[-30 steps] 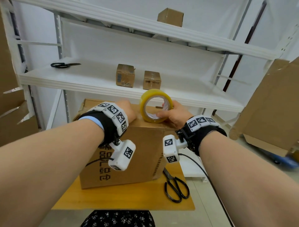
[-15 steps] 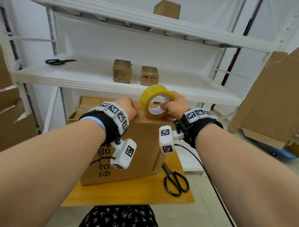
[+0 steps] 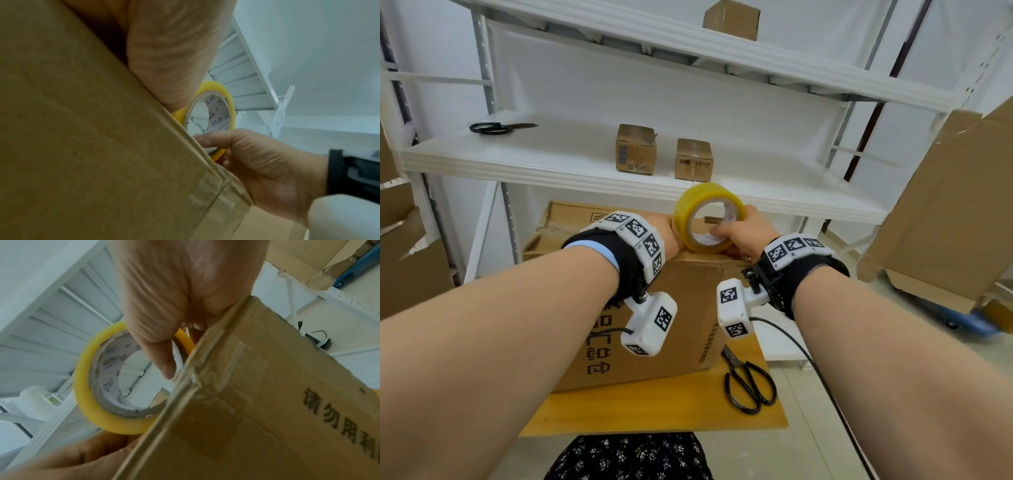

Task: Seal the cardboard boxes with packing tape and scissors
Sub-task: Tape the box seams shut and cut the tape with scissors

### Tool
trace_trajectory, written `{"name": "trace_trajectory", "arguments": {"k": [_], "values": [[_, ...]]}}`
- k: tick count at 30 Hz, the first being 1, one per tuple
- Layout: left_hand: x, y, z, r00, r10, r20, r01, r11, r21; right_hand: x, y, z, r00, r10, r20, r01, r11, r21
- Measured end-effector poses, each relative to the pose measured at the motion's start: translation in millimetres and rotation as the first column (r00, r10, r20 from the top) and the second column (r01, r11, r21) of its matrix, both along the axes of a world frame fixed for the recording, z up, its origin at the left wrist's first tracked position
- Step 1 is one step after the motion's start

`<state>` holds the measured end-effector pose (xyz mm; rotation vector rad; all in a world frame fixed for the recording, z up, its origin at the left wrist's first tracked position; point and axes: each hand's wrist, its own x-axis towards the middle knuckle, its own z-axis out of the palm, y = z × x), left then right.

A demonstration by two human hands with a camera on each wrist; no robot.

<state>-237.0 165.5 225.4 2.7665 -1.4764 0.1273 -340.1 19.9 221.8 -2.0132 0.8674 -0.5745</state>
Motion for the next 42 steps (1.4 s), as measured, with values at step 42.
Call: {"name": "trace_trajectory", "arguments": {"k": [42], "values": [[-71.7,-7.0,2.6,0.859,-0.354,-0.369,0.139,0.856,-0.498,-78.2,-27.6,-43.3,0.952,-0.304,-0.032,0.303,0.923,0.238]]}}
